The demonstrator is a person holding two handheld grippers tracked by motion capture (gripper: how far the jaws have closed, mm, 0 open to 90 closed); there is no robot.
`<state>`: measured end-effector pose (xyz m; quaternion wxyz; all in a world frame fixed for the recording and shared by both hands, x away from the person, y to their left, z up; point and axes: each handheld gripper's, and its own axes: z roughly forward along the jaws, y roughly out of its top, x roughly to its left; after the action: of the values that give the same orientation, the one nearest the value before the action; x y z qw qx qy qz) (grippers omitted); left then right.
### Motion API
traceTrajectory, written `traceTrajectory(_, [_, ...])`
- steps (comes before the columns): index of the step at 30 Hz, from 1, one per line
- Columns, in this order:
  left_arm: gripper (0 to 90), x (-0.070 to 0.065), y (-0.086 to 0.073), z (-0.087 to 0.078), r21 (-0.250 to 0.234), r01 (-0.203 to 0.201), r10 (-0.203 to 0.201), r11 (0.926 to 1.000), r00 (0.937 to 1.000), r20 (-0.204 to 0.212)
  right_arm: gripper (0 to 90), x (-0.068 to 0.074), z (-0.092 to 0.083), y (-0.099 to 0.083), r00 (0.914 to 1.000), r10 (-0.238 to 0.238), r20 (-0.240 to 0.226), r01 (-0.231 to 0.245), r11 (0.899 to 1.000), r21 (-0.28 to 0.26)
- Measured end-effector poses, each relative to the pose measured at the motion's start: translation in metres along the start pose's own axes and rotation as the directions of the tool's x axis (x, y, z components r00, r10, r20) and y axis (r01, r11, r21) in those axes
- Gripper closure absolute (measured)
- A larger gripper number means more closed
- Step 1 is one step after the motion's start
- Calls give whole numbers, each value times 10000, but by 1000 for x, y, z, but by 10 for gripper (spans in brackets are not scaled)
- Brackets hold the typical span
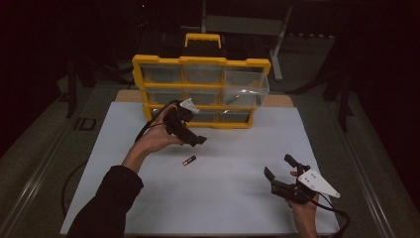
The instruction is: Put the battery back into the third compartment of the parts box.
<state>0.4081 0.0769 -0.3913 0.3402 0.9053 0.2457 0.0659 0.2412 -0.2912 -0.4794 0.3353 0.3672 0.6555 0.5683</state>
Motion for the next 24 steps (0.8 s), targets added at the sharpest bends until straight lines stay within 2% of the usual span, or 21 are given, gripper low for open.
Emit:
traceTrajectory(9, [25, -3, -8, 8, 300, -36, 34, 9995, 10000, 72, 137, 0, 0, 0, 10000, -1, 5, 1, 10000, -1])
traceTrajectory(24, [26, -6, -21, 19, 484, 57, -58, 9988, 10000, 24, 137, 0, 0, 0, 10000, 2, 0, -2, 10000, 7])
